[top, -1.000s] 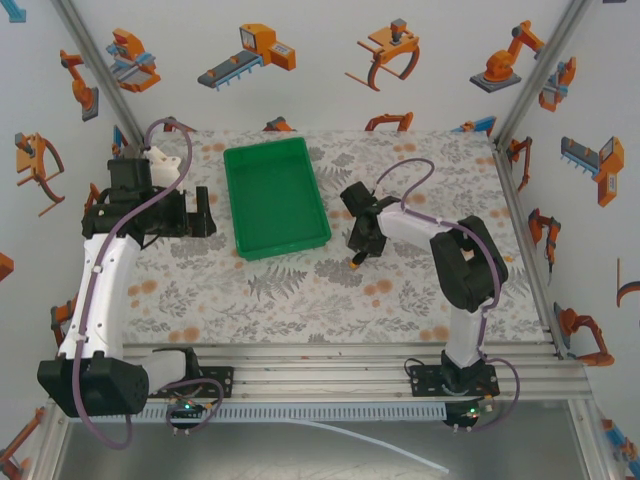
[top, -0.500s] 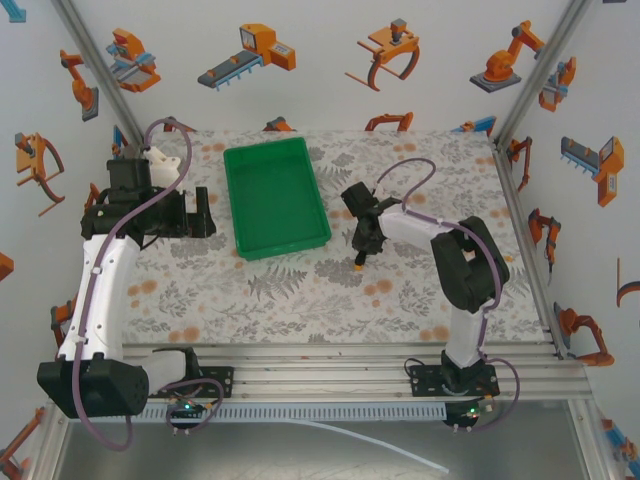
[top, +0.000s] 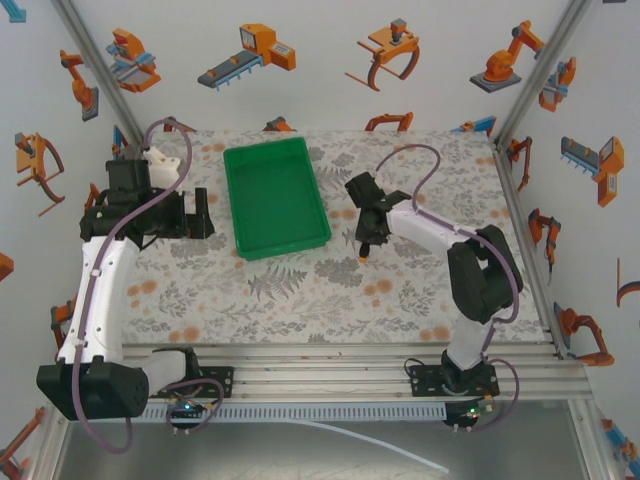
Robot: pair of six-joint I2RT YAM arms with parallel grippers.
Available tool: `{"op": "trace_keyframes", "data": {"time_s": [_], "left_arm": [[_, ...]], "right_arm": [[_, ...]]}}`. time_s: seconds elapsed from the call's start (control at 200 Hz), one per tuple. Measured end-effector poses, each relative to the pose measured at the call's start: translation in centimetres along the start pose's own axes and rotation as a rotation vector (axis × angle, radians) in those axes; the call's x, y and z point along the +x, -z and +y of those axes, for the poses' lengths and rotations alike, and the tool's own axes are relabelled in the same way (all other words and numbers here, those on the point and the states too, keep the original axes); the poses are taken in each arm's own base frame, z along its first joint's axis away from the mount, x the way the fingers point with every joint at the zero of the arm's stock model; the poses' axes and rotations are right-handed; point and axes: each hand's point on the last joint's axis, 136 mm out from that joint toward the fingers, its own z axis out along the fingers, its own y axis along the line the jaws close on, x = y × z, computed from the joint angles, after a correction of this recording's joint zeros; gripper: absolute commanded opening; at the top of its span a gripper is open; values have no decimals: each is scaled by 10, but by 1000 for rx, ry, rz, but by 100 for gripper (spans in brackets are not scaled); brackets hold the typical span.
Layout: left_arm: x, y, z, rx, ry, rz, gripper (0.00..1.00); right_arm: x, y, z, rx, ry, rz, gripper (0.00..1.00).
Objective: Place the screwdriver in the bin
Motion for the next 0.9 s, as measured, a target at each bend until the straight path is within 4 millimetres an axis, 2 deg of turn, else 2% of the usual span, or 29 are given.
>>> {"op": "trace_keyframes", "data": {"time_s": [0.38,0.481,0.576,0.716,0.901], "left_arm": [[14,-2,-6,32,-41,17,97],[17,0,-13,71,-56,10,97],[21,3,-19,97,-71,5,97],[25,3,-21,107,-84,11,97],[28,3,-21,107,-91,19,97]], "right_arm": [[-60,56,36,-105,62,-117,10],[-77,73,54,-144,85,-156,10],[-88,83,81,-192,120,-179,11],[-84,80,122,-250,184,-165,11],[-61,57,171,-305,256,-111,12]]}}
